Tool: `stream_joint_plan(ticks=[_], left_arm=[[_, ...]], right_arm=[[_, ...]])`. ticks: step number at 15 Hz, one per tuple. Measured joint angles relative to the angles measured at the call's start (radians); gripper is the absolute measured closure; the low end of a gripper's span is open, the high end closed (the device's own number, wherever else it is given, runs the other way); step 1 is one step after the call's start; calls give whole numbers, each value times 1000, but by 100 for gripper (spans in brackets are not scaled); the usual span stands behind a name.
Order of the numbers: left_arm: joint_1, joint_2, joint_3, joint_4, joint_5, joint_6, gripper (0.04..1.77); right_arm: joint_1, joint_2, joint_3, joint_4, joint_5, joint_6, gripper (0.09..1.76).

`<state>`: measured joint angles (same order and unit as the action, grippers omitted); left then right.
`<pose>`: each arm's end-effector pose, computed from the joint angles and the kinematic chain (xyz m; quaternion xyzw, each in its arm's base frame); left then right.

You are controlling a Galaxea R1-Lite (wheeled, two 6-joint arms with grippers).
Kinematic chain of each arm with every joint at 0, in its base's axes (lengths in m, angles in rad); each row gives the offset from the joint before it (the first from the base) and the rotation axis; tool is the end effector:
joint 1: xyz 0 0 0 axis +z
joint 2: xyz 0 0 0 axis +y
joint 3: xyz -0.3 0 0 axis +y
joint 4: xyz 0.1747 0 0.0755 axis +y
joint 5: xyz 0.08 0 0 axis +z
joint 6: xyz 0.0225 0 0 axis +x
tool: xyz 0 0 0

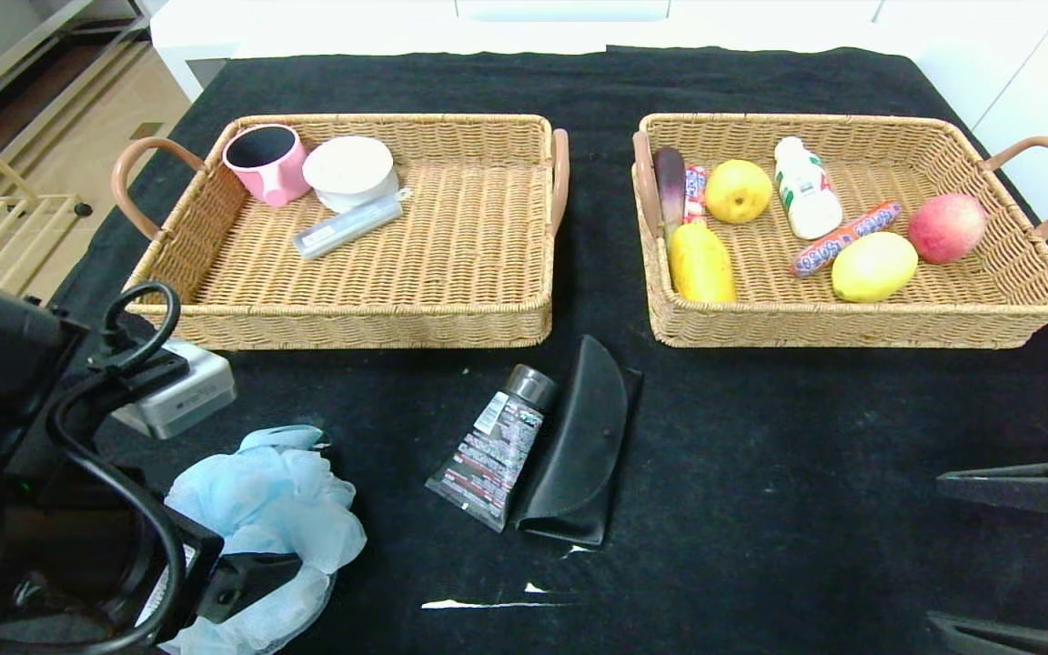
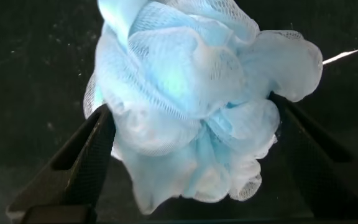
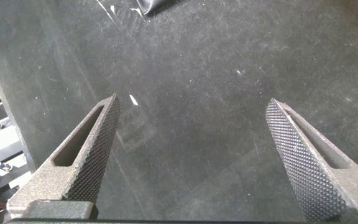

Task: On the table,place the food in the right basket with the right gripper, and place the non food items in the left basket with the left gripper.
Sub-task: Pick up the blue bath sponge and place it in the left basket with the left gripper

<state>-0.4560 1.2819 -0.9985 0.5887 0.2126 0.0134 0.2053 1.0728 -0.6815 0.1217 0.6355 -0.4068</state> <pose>0.1538 -0.0701 0.2331 0.1446 0.3982 -0.1127 0.8988 0.1270 0.0401 0.2186 -0.1253 0.1630 0.4367 0.8758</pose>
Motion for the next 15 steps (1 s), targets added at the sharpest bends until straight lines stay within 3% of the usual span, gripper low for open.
stream_joint_plan(ticks=[4, 9, 12, 15], left_arm=[[0, 27, 49, -69, -5, 0, 9], [0, 52, 64, -78, -8, -3, 12], [-1, 62, 60, -79, -7, -2, 62], [-3, 64, 74, -99, -8, 0, 93]], right_arm=[[0, 3, 0, 0, 0, 0, 14], [0, 9, 3, 0, 0, 0, 14], [6, 10, 7, 0, 0, 0, 14], [9, 11, 9, 0, 0, 0, 14]])
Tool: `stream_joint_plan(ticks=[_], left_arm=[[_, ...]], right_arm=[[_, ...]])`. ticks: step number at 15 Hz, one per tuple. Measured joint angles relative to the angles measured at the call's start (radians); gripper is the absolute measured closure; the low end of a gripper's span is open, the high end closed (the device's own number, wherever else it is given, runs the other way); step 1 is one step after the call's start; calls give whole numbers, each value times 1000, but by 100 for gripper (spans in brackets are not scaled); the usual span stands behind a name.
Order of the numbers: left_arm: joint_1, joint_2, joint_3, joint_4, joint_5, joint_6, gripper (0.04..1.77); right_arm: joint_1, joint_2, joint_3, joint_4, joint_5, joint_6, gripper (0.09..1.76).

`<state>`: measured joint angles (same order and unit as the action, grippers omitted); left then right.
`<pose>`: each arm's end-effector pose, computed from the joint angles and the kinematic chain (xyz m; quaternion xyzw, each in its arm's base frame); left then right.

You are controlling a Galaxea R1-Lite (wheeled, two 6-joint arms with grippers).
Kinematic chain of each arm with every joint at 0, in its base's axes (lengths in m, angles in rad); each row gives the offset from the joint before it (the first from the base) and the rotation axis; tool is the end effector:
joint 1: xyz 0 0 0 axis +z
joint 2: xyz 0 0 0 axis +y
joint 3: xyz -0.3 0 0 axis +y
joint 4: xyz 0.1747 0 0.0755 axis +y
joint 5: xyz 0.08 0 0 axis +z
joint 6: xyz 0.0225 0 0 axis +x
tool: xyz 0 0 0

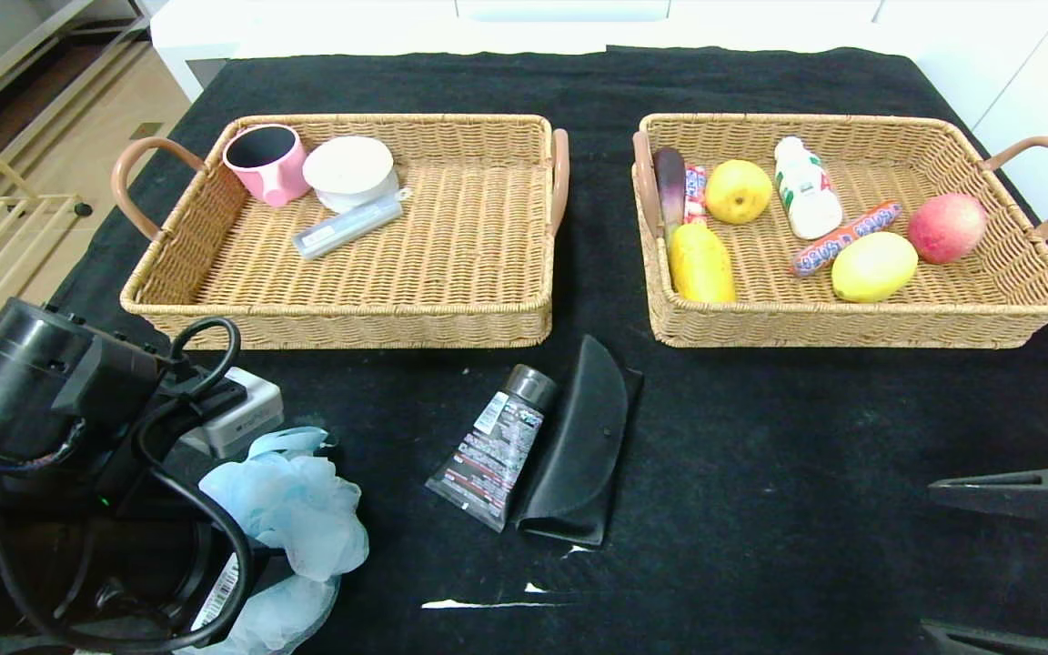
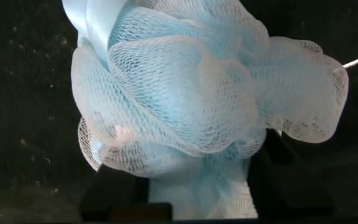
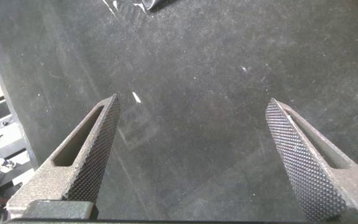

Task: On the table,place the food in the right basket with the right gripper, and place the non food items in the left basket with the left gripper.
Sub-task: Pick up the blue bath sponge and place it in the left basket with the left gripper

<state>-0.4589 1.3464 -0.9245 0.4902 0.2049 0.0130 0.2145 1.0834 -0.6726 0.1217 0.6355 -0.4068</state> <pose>0.1688 -0.0783 0.2091 0.1493 0.4156 -0.1164 0.8896 0.1284 0.0416 0.2147 -0.1237 0.1716 0.4416 0.8719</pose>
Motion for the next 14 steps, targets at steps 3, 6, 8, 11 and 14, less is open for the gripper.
stream_joint_plan(ticks=[3, 6, 8, 11, 14], left_arm=[[0, 2, 7, -1, -1, -1, 110], [-5, 4, 9, 0, 0, -1, 111], [-6, 7, 9, 0, 0, -1, 111], [-8, 13, 9, 0, 1, -1, 112], [-11, 17, 8, 0, 2, -2, 112]], right_arm=[[3, 6, 1, 0, 0, -1, 14], [6, 11, 3, -1, 0, -2, 14], [6, 12, 4, -1, 0, -3, 14], [6, 7, 5, -1, 0, -3, 14], [6, 4, 5, -1, 0, -3, 14]])
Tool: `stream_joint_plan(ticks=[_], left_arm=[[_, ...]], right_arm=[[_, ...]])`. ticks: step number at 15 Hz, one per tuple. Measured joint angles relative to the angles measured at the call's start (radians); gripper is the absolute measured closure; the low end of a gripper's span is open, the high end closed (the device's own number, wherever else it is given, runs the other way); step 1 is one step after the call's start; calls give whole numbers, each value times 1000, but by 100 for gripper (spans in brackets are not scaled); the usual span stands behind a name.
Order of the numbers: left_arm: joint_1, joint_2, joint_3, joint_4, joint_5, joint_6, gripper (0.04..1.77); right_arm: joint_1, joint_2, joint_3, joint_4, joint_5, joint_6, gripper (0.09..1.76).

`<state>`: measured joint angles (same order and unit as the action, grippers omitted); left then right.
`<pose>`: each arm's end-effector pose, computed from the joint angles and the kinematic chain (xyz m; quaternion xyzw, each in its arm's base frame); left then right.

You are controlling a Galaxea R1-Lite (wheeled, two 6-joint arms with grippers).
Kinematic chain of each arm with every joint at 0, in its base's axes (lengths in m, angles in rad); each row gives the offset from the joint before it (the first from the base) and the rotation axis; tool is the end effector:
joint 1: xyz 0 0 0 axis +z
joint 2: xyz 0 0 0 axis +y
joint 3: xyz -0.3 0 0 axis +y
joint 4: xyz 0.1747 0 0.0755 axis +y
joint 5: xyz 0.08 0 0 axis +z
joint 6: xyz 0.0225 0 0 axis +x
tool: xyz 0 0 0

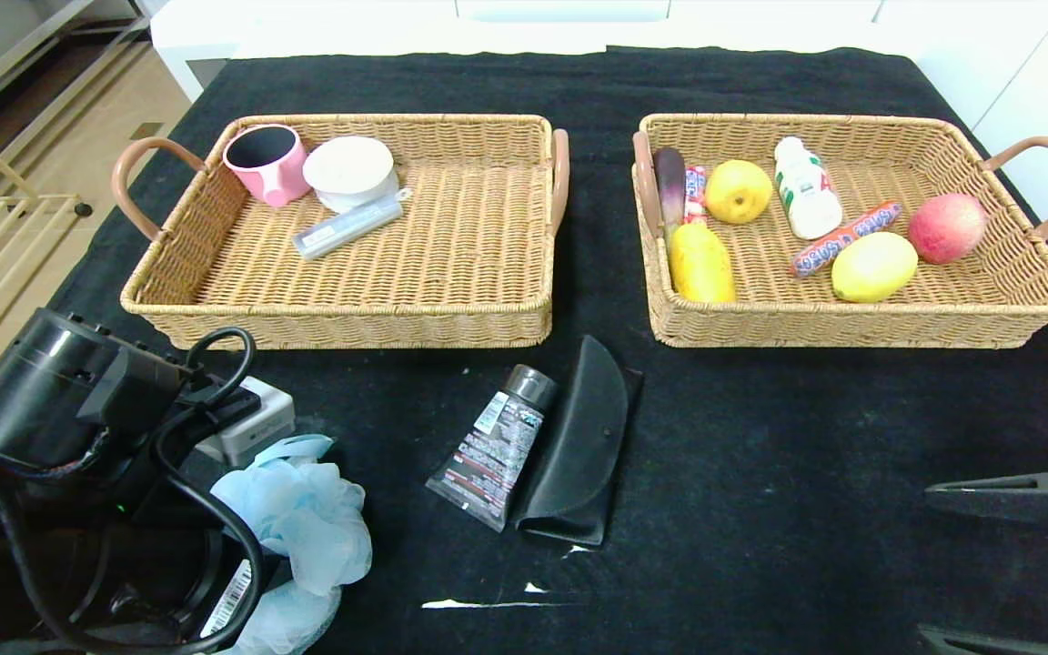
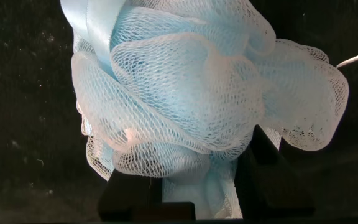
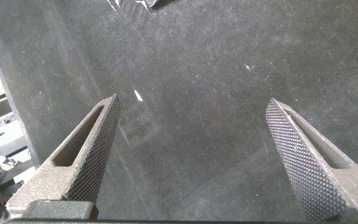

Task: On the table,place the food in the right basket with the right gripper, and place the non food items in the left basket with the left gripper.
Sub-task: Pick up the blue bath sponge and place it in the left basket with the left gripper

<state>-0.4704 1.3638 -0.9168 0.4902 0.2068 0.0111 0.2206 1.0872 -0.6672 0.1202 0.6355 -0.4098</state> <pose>0.1705 -0.0815 0.2039 0.1549 0.4253 -0.1196 0.8836 0.1288 0.0426 0.2128 -0.1246 0.1742 0.4448 0.8696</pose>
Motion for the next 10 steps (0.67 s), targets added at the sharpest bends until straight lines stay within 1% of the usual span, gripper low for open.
stream_joint_plan(ticks=[6, 10], left_arm=[[-1, 0, -1, 1, 1, -2, 113], [-1, -11, -3, 1, 3, -9, 113]], right_arm=[[0, -6, 0, 0, -1, 1, 14], [-11, -2, -9, -32, -4, 12, 14]])
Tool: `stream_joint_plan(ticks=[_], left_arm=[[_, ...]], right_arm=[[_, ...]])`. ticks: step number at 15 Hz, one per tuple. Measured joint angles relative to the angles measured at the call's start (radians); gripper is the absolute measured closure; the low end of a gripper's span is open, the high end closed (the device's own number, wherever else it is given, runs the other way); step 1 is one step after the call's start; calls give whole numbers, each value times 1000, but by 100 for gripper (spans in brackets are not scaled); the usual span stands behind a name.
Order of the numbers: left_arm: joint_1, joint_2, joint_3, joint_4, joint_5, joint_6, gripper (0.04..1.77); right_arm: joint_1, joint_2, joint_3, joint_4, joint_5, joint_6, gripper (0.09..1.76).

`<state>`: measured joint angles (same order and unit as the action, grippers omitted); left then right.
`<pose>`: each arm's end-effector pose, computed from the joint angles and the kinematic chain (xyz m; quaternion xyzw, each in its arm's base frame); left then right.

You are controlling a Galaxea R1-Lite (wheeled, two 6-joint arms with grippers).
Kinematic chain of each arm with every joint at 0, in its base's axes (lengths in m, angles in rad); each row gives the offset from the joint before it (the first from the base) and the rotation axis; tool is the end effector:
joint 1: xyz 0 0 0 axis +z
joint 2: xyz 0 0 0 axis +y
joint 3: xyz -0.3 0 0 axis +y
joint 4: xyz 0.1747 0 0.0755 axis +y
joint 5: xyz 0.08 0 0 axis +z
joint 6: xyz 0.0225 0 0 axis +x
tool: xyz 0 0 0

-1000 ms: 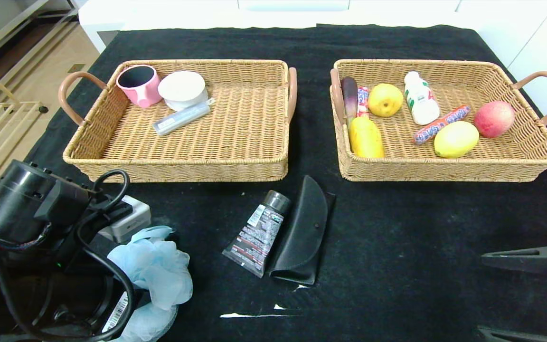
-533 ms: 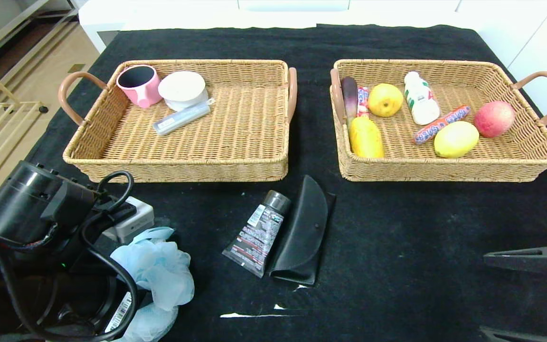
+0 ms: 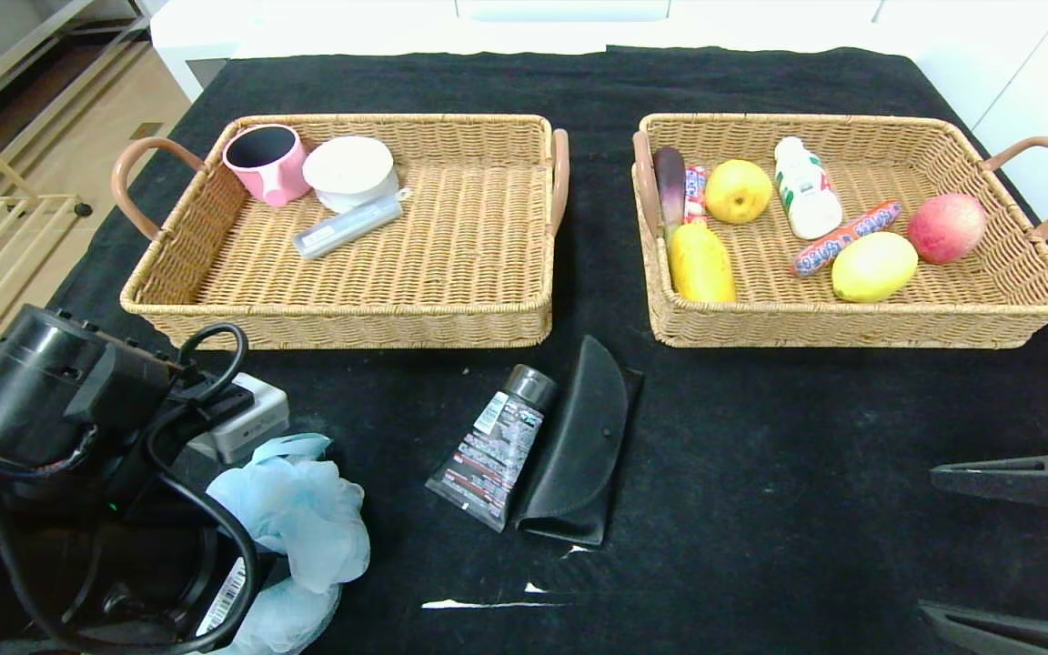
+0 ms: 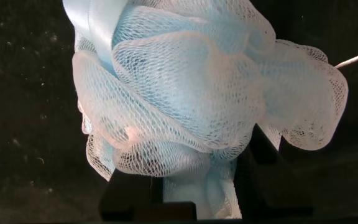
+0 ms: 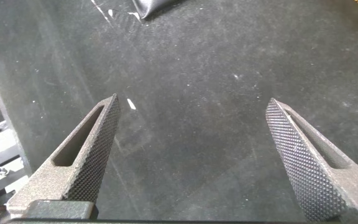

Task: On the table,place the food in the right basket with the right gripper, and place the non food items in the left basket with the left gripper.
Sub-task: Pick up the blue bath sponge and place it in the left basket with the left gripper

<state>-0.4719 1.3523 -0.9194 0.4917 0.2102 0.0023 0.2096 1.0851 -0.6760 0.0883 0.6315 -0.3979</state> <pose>0.1684 -0.0807 0.2067 0.1502 0.4202 -0.1173 0.8872 0.1308 0.0414 0.2182 -0.1243 0.1577 0.4355 0.8775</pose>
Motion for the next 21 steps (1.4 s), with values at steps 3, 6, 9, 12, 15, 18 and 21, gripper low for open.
stream_joint_plan(ticks=[3, 6, 9, 12, 15, 18, 21], left_arm=[[1, -23, -10, 4, 2, -7, 114], [2, -65, -10, 15, 3, -11, 115], [5, -121, -33, 36, 4, -2, 116], [8, -163, -105, 64, 4, -1, 117], [14, -187, -187, 66, 4, -1, 119], [24, -190, -245, 59, 3, -1, 121], [37, -168, -329, 62, 2, 0, 123]], right_arm=[[-7, 2, -3, -3, -1, 2, 14], [-8, 4, -2, -2, -2, 3, 14], [-9, 5, -4, -4, -3, 3, 14], [-21, 10, -9, -11, -6, 4, 14], [-25, 21, -10, -57, -7, 41, 14], [-25, 33, -11, -82, -7, 69, 14], [-24, 46, -15, -116, -7, 106, 14]])
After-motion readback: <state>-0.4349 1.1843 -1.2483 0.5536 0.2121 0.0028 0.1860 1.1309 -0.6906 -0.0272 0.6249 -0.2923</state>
